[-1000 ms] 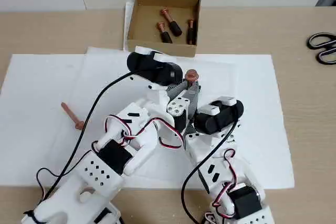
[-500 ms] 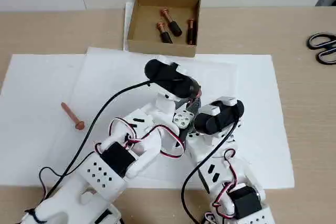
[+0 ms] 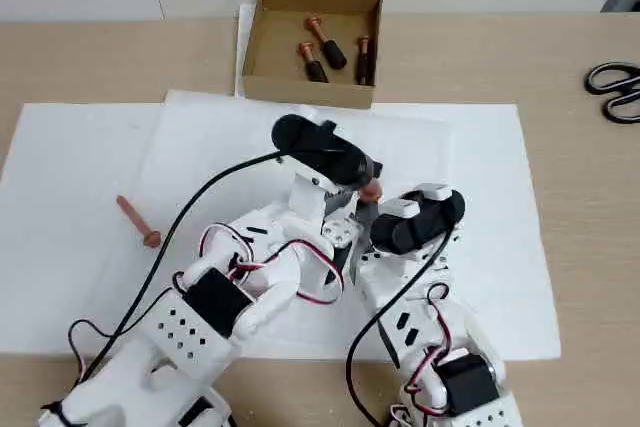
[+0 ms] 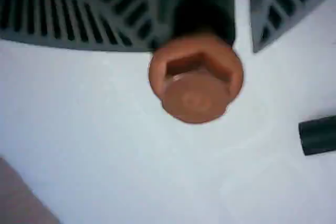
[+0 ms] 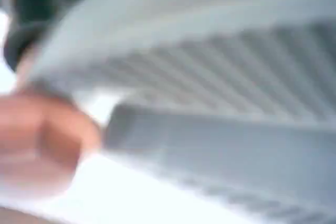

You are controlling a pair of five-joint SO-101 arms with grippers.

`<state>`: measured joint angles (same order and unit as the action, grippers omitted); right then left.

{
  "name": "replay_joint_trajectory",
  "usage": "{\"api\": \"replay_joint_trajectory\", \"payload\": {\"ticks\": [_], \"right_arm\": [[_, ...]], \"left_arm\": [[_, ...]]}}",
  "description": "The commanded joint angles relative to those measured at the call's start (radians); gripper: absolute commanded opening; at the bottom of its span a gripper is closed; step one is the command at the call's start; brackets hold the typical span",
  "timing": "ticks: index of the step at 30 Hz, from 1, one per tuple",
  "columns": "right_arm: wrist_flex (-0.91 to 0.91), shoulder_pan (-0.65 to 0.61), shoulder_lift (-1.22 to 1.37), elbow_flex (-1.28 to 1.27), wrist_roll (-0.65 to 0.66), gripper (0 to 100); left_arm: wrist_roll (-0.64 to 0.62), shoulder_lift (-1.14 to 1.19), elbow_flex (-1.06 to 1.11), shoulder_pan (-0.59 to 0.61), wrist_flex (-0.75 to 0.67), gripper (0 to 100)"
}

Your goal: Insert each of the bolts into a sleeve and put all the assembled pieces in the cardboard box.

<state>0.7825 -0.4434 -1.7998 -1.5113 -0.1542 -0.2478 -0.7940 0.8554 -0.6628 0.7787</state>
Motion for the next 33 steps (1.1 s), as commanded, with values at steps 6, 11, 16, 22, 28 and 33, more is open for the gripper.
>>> {"api": "replay_joint_trajectory", "payload": {"ticks": [6,11,16,22,28,33], "right_arm": [[-0.022,-0.005,-0.013,0.011,-0.005,0.4],[-0.022,-0.005,-0.013,0.011,-0.005,0.4],[-0.022,-0.005,-0.013,0.011,-0.005,0.4],[-0.018,-0.002,-0.004,0.005,-0.005,0.4],[0.050,0.028,-0.002,0.026,-0.002,0.4],[0.084,0.091,0.041,0.140,0.115,0.4]], "left_arm": [[0.003,-0.017,-0.173,0.091,0.135,23],[0.009,-0.018,-0.232,0.143,0.206,23],[0.040,-0.018,-0.286,0.245,0.318,24],[0.198,-0.018,-0.308,0.511,0.491,23],[0.318,-0.017,-0.303,0.675,0.624,23],[0.359,-0.017,-0.260,0.758,0.620,23]]}}
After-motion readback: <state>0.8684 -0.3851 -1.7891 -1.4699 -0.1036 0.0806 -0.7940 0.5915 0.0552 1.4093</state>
